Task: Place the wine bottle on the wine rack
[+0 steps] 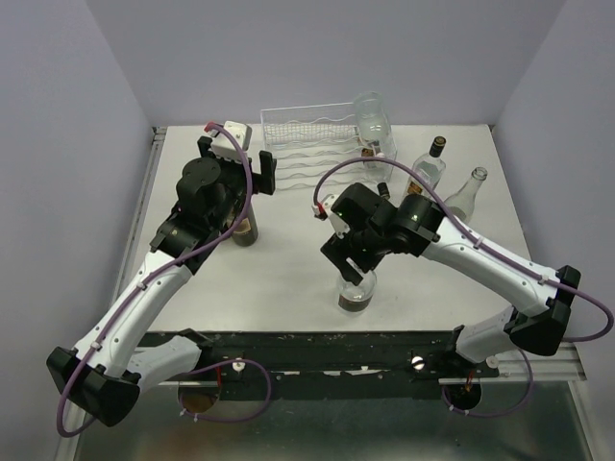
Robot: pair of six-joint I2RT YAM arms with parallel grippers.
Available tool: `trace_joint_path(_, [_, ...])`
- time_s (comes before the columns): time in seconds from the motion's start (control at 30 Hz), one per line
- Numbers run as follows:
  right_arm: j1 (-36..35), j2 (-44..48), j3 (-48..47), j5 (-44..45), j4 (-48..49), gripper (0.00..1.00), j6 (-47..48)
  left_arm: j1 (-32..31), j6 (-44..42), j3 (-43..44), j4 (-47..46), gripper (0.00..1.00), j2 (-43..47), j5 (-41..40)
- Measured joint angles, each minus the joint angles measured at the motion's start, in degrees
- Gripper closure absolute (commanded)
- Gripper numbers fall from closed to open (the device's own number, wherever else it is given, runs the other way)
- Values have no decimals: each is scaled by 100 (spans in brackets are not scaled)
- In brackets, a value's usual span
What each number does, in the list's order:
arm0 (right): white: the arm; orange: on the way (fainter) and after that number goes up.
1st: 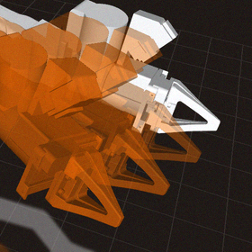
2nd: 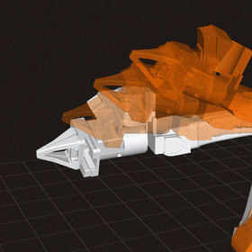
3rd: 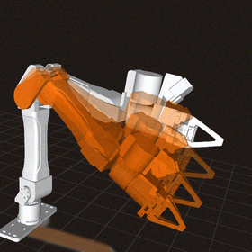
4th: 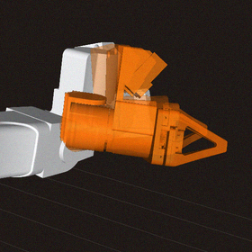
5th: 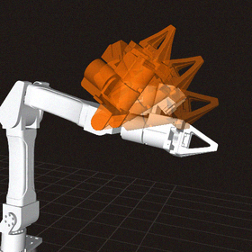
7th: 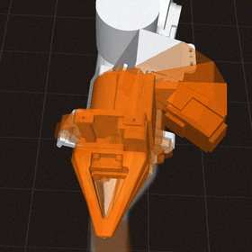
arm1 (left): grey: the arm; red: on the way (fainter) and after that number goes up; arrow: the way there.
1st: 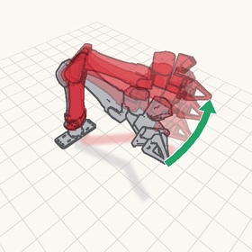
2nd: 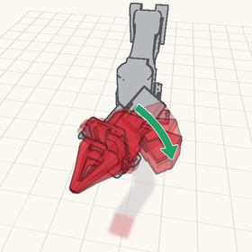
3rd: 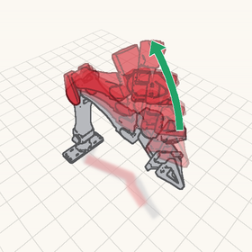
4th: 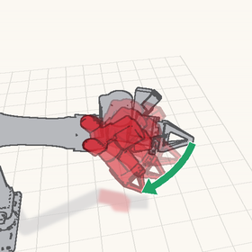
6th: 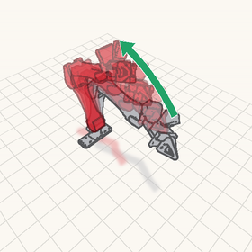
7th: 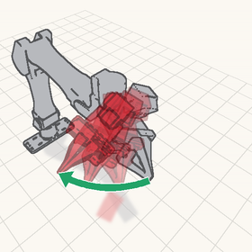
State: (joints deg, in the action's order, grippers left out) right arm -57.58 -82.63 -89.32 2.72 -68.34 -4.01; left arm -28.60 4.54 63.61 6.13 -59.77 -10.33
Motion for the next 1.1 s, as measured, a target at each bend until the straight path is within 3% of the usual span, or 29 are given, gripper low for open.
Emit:
trace_joint_path(0.13, [-22,-70,94,293,-192,41,-177,0,9,-68,-2,1,46,0])
trace_joint_path(0.37, [-22,-151,111,555,-461,49,-483,0,24,-140,-9,1,85,0])
trace_joint_path(0.47, [-22,-162,111,575,-492,64,-568,0,26,-177,-7,1,90,0])
trace_joint_path(0.6, [-24,-214,70,675,-529,96,-756,0,26,-225,-7,1,116,-2])
trace_joint_path(0.63, [-26,-249,33,697,-551,99,-804,0,26,-227,-2,1,122,-7])
trace_joint_path(0.83, [125,-522,-273,693,-562,99,-946,0,28,-260,-4,1,232,-22])
trace_joint_path(1.1, [1235,-1034,-1523,356,-262,99,-1003,0,136,-479,39,1,343,-13])
